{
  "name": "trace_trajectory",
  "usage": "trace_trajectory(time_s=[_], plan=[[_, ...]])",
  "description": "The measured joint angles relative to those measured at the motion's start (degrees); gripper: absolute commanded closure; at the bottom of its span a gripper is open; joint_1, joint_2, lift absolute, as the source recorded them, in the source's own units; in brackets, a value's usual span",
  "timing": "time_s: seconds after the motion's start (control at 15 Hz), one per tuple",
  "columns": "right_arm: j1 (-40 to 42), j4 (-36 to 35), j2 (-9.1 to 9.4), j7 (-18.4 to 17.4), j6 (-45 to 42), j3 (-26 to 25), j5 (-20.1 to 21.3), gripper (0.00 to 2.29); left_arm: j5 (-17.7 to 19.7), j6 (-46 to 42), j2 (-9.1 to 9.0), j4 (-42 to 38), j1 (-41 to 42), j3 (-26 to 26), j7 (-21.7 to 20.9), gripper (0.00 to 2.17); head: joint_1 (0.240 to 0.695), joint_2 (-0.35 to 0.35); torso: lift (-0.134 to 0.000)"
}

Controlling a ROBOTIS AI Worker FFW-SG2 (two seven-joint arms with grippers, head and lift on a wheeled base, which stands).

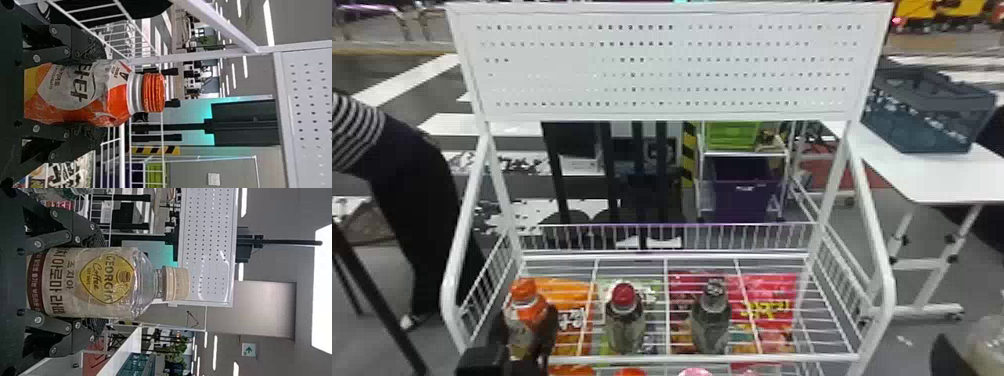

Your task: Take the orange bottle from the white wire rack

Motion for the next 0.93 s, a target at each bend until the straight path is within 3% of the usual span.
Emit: trace_trajectory(time_s=[0.27, 0.47, 0.73, 0.93], plan=[[-1.28, -0.40, 0.00, 0.00, 2.87, 0.22, 0.39, 1.07, 0.43, 11.84, 1.09, -21.02, 8.87, 6.00, -0.21, 2.15, 0.499, 0.000, 0.000], [-1.90, -0.68, 0.00, 0.00, 4.51, 0.31, 0.54, 1.07, 0.73, 15.37, 1.64, -32.62, 14.22, 9.83, -0.37, 2.15, 0.499, 0.000, 0.000], [-2.17, -0.77, 0.00, 0.00, 5.07, 0.33, 0.63, 1.07, 0.90, 17.18, 1.77, -40.88, 19.11, 12.51, -0.52, 2.15, 0.499, 0.000, 0.000], [-2.17, -1.01, 0.00, 0.00, 5.09, 0.33, 0.56, 1.07, 0.99, 16.85, 1.57, -41.08, 20.17, 13.22, -0.57, 2.15, 0.499, 0.000, 0.000]])
